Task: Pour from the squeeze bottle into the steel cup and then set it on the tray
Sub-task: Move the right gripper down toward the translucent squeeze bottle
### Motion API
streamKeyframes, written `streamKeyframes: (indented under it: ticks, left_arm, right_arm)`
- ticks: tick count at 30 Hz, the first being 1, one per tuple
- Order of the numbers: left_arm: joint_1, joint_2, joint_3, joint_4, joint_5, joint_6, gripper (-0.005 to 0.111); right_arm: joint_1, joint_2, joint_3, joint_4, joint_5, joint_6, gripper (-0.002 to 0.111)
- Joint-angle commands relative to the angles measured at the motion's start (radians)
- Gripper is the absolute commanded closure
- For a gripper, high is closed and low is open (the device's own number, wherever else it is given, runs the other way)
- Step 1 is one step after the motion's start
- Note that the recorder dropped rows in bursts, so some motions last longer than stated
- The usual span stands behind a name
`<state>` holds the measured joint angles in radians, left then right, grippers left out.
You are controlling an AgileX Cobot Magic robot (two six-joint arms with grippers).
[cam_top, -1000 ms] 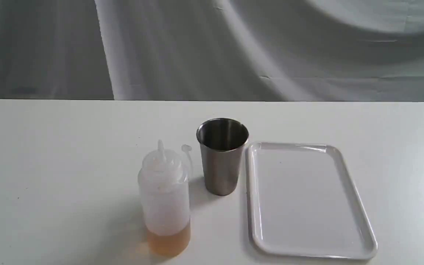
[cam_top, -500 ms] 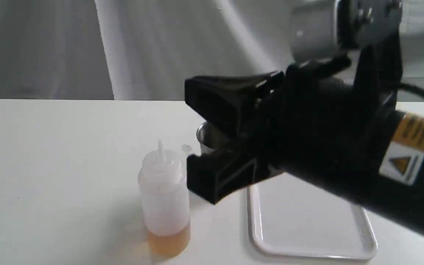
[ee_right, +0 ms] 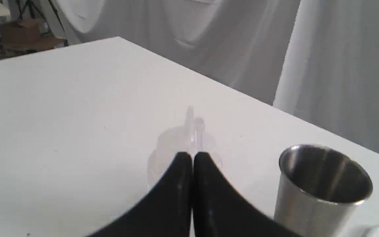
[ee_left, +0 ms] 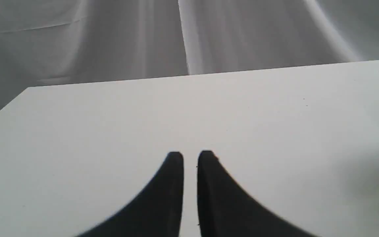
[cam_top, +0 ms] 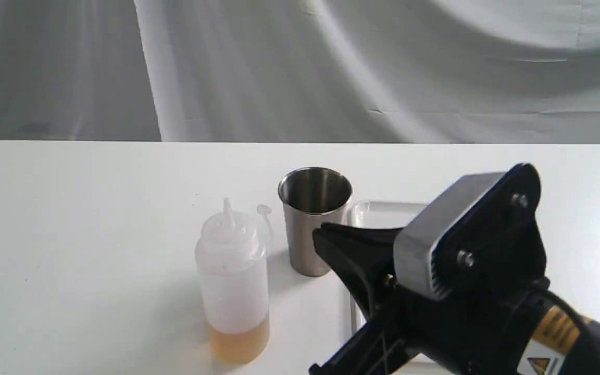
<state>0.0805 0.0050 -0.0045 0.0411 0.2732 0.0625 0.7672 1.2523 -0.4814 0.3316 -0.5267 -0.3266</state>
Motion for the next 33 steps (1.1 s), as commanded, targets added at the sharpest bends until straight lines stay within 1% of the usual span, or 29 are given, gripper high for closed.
streamKeyframes:
  ticks: [1,6,9,12,17,23,25,27,29,31,33]
  left_arm:
    - [0.002,-0.005,0.004,0.002,-0.011,-0.002,0.098]
    - [0.002,-0.005,0.004,0.002,-0.011,-0.002,0.098]
    - [0.002,-0.005,0.004,0.002,-0.011,-0.002,0.098]
    - [0.002,-0.005,0.004,0.002,-0.011,-0.002,0.098]
    - [0.002,-0.005,0.004,0.002,-0.011,-0.002,0.098]
    - [0.002,-0.005,0.004,0.002,-0.011,-0.002,0.098]
    - [0.002,-0.005,0.004,0.002,-0.011,-0.002,0.098]
    - [0.002,-0.005,0.004,0.002,-0.011,-0.002,0.098]
    - [0.002,-0.005,0.004,0.002,-0.011,-0.002,0.098]
    - [0.002,-0.005,0.004,0.002,-0.011,-0.002,0.098]
    - [0.002,-0.005,0.004,0.002,-0.011,-0.002,0.098]
  right_arm:
    - [0.002,0.034,0.034,-0.019,-0.037,-0.013,0.108]
    - [0.002,0.097,0.076,-0.019,-0.075,-0.010,0.108]
    - [0.002,0.132,0.096,-0.019,-0.150,0.015,0.108]
    - [0.000,0.166,0.096,-0.023,-0.179,0.021,0.108]
    - [0.000,0.229,0.096,-0.025,-0.285,0.021,0.108]
    - [0.000,0.301,0.096,-0.032,-0.308,0.021,0.108]
    - [0.000,0.324,0.096,-0.061,-0.316,0.019,0.105]
    - [0.000,0.342,0.096,-0.073,-0.327,0.017,0.097]
    - [0.000,0.352,0.096,-0.073,-0.332,0.017,0.086]
    - [0.000,0.360,0.096,-0.073,-0.345,0.009,0.068]
    - [0.000,0.360,0.096,-0.073,-0.349,-0.006,0.047]
